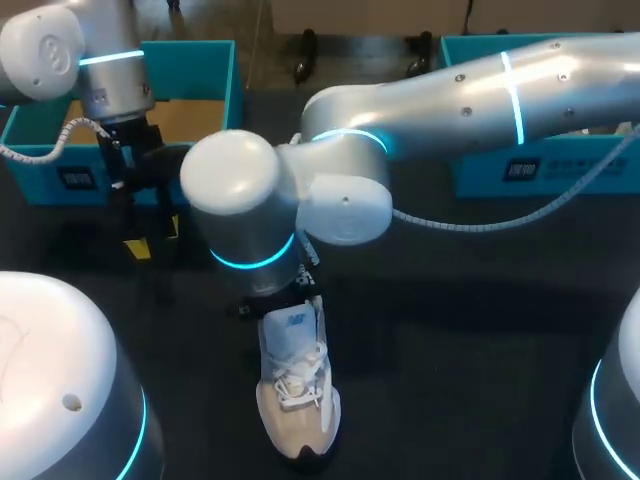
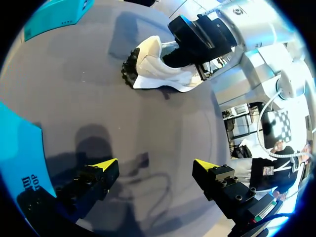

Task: Take the shoe out of the shoebox, open the shoe tongue, remove and reinsert the insole, then place the shoe into the shoebox

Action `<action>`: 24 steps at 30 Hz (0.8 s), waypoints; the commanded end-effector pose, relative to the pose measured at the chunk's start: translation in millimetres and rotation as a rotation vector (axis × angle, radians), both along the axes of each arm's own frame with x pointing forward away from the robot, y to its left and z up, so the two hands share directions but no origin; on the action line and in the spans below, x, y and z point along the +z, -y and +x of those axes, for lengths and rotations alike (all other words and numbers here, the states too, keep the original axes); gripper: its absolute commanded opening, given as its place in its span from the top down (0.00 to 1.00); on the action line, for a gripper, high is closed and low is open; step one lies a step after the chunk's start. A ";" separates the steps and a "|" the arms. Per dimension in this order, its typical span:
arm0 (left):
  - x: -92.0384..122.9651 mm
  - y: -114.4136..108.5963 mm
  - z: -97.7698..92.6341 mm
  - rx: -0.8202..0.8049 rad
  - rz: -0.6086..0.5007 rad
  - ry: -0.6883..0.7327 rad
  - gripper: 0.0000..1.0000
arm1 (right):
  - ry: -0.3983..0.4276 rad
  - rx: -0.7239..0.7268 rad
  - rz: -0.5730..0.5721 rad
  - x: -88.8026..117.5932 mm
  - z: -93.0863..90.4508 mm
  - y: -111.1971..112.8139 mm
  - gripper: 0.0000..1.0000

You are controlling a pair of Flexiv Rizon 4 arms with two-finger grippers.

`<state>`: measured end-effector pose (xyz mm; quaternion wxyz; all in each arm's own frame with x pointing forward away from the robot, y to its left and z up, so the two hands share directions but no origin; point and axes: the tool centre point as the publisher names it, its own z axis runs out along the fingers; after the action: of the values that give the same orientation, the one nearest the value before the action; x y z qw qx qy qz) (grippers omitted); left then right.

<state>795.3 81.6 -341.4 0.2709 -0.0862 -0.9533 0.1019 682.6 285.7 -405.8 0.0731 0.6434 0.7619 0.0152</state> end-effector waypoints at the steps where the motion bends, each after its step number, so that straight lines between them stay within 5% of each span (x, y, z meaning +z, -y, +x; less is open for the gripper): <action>1: 2.1 4.1 -4.0 0.001 0.005 0.009 0.00 | 0.099 0.013 0.081 9.7 -4.3 17.9 1.00; 9: 1.3 7.7 -7.0 0.028 0.006 0.003 0.00 | 0.196 0.058 0.211 37.3 15.2 32.0 1.00; 24: -5.0 9.1 -7.1 0.049 0.006 -0.014 0.00 | 0.030 0.176 0.297 5.0 14.0 5.6 1.00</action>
<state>787.3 74.0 -342.9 0.2733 -0.0597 -0.9541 0.1073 692.9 268.8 -387.7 0.0111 0.5846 0.7985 0.1430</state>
